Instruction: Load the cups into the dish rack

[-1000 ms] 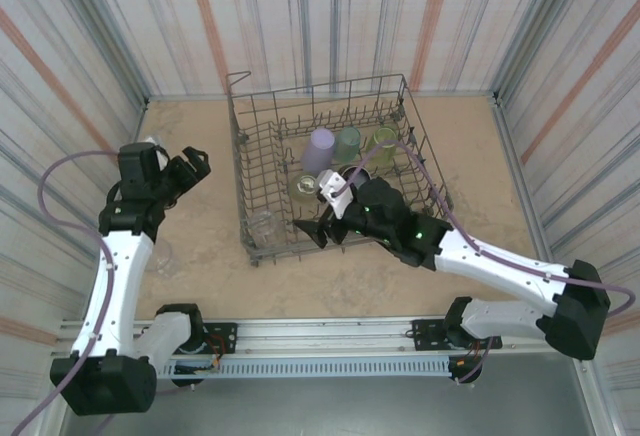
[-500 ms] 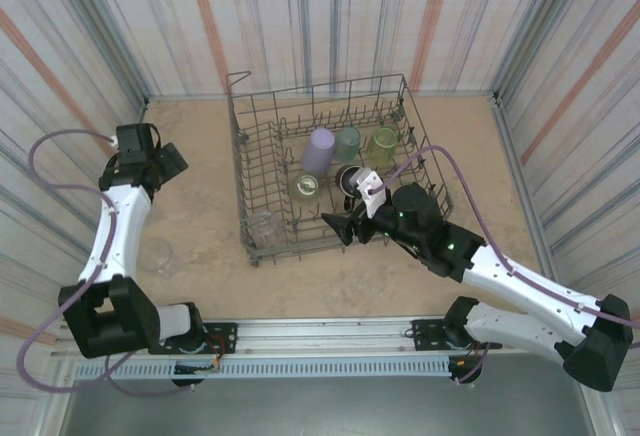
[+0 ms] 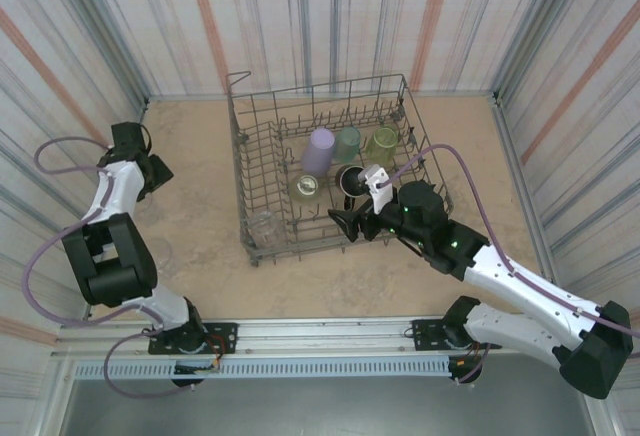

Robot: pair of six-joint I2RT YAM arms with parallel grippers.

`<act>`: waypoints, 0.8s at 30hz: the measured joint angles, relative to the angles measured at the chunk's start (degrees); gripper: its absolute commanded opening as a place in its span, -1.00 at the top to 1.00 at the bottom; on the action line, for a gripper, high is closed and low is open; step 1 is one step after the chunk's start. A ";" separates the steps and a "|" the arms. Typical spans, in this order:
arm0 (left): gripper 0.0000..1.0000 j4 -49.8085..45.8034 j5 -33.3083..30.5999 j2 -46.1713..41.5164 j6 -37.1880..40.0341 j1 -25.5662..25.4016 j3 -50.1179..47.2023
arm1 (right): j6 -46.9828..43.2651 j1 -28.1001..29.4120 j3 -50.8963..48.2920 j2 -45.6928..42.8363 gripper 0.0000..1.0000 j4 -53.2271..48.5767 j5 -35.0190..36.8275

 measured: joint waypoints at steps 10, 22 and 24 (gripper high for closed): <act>0.45 -0.07 -2.80 6.38 -0.42 0.07 0.00 | 1.25 -0.66 -0.04 -1.18 -0.98 -0.28 0.04; 1.00 -1.27 -2.91 6.29 -1.29 0.07 1.60 | 4.37 -0.68 -0.04 -6.64 -0.98 -5.70 1.97; 1.00 -1.55 -1.88 5.03 -1.66 0.07 1.29 | 5.60 -0.68 0.07 -6.84 -0.98 -6.49 1.97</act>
